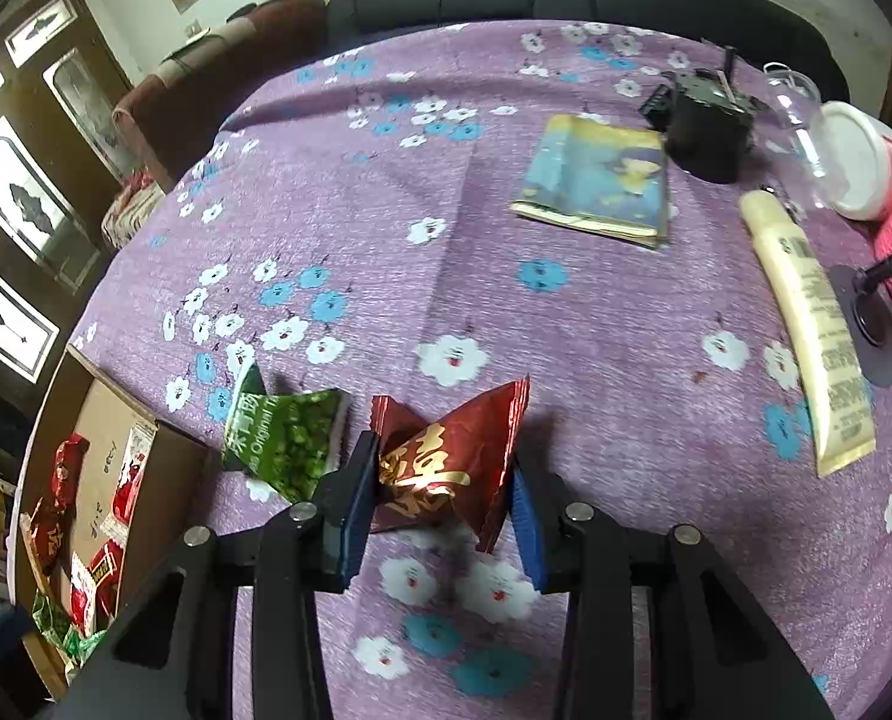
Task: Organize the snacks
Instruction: 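Grasp the green pea packet with the left gripper while the right gripper holds the red packet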
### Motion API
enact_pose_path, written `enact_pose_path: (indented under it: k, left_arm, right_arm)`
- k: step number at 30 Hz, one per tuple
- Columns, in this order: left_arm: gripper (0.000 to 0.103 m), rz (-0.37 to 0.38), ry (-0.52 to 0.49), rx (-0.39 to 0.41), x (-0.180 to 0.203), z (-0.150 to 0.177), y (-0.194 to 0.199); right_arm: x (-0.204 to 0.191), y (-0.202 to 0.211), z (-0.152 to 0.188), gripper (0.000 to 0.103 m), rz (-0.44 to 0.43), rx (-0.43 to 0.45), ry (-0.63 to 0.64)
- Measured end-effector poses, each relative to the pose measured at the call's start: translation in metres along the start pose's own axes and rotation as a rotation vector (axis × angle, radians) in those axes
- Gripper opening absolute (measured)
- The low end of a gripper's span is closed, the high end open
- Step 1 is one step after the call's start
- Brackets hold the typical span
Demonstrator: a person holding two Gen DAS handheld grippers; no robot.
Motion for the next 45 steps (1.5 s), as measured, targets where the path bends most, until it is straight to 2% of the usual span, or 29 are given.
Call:
enact_pose_path:
  k: [6, 10, 15, 20, 26, 31, 32, 36, 37, 45]
  left_arm:
    - [0.065, -0.013, 0.023, 0.002, 0.008, -0.039, -0.021]
    - [0.068, 0.019, 0.059, -0.02, 0.03, -0.075, -0.046]
    - [0.07, -0.019, 0.078, -0.083, 0.056, -0.099, -0.088]
    - [0.07, -0.048, 0.15, -0.172, 0.061, -0.099, -0.124]
    - [0.07, -0.138, 0.146, -0.167, 0.053, -0.101, -0.136]
    - [0.07, -0.108, 0.161, -0.219, 0.057, -0.096, -0.15]
    - [0.069, -0.111, 0.16, -0.218, 0.057, -0.096, -0.151]
    - [0.051, -0.086, 0.179, -0.257, 0.059, -0.087, -0.16]
    - [0.048, -0.095, 0.171, -0.24, 0.058, -0.088, -0.159]
    - [0.041, -0.085, 0.094, -0.208, 0.062, -0.07, -0.146]
  right_arm:
    - [0.028, 0.027, 0.025, 0.039, 0.016, -0.001, 0.023]
    - [0.049, 0.051, 0.051, 0.039, 0.033, -0.004, 0.012]
    - [0.066, 0.061, 0.064, 0.039, 0.028, -0.015, -0.028]
    - [0.065, 0.063, 0.064, 0.039, 0.029, -0.013, -0.007]
    - [0.068, 0.063, 0.065, 0.039, 0.014, -0.017, -0.012]
    - [0.07, 0.061, 0.064, 0.039, 0.011, -0.015, -0.015]
    - [0.071, 0.061, 0.065, 0.039, 0.012, -0.015, -0.014]
    - [0.069, 0.062, 0.066, 0.039, 0.018, -0.006, -0.004]
    - [0.069, 0.062, 0.066, 0.039, 0.021, -0.001, -0.003]
    - [0.064, 0.069, 0.074, 0.039, 0.048, 0.016, 0.009]
Point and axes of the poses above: each gripper's, at about its wrist camera, not at the fingertips, and y roughly against the way its jaws point, x to its right, z to its underside, the point moved 8 cm from there along -y, roughly the way its jaws point, and after that the axes turned 7 degrees about x, right-handed, at the moved point
